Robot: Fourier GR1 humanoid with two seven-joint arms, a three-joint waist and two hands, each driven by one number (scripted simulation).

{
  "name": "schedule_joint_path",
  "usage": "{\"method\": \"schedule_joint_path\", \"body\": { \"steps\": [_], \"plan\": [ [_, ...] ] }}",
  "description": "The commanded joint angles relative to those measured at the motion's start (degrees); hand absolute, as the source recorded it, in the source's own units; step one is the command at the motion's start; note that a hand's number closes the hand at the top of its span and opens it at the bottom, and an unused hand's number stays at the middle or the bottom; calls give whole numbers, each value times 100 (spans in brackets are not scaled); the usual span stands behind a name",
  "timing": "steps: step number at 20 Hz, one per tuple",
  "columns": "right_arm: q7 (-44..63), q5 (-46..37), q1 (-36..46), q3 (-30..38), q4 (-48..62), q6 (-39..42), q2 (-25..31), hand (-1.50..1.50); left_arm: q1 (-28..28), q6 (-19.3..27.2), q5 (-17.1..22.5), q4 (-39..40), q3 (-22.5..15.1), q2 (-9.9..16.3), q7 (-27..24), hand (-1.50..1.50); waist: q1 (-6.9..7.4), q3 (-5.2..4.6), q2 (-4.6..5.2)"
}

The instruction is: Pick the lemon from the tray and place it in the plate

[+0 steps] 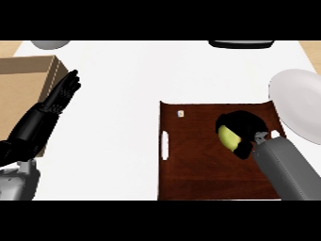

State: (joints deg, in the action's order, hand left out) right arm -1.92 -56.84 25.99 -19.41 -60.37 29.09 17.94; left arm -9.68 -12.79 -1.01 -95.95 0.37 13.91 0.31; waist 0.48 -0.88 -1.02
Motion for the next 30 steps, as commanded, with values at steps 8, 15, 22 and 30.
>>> {"method": "schedule_joint_path", "body": {
  "steps": [8,15,22,30],
  "plan": [
    [4883,-1005,433,1156,544,-2491,-1759,150,-79,101,-169,58,-163,-133,9,0,107,88,161],
    [6716,-1293,1254,-75,540,-3432,-1787,150,-119,77,-210,115,-183,-171,-23,0,103,88,112],
    [7562,-1174,2229,-206,28,-3101,-1790,150,90,19,-189,24,-69,-109,-131,0,39,85,80],
    [7746,-2273,1787,133,-576,-3061,-1540,150,195,14,-223,181,43,-83,-231,0,-99,85,71]
  ]
}}
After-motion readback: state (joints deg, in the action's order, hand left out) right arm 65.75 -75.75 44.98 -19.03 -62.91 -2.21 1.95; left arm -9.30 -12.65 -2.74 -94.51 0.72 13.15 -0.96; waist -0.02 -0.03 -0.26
